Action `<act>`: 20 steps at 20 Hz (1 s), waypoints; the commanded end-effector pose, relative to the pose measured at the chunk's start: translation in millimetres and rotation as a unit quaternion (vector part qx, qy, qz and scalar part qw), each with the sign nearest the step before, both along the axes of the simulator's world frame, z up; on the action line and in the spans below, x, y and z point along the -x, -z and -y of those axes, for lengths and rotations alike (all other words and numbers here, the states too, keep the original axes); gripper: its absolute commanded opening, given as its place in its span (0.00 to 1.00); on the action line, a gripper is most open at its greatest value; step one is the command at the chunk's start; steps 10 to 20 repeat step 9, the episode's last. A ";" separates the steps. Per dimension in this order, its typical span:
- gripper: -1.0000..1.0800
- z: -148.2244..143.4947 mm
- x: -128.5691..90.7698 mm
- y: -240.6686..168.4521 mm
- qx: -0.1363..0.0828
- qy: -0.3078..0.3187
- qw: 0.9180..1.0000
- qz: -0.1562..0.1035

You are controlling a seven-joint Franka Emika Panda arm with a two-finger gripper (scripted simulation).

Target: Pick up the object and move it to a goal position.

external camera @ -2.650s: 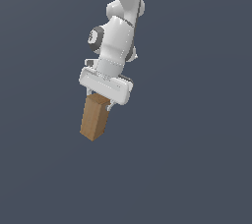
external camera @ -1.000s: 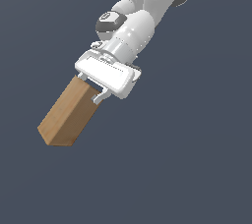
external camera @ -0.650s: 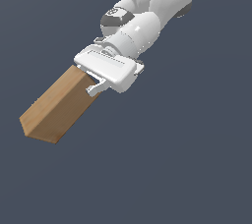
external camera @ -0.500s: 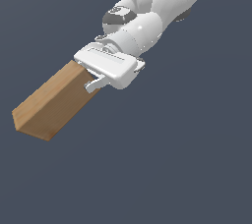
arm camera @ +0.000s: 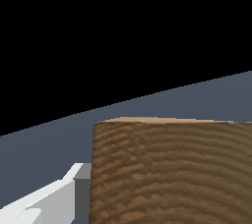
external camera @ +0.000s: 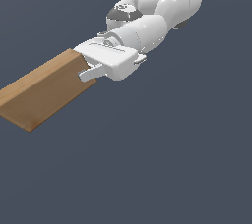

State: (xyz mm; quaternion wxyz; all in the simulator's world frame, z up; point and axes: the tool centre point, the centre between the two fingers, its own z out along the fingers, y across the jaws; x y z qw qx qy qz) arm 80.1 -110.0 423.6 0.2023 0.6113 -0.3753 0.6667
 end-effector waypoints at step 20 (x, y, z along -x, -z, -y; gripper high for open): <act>0.00 1.8 1.1 -6.8 0.003 0.005 1.000 0.008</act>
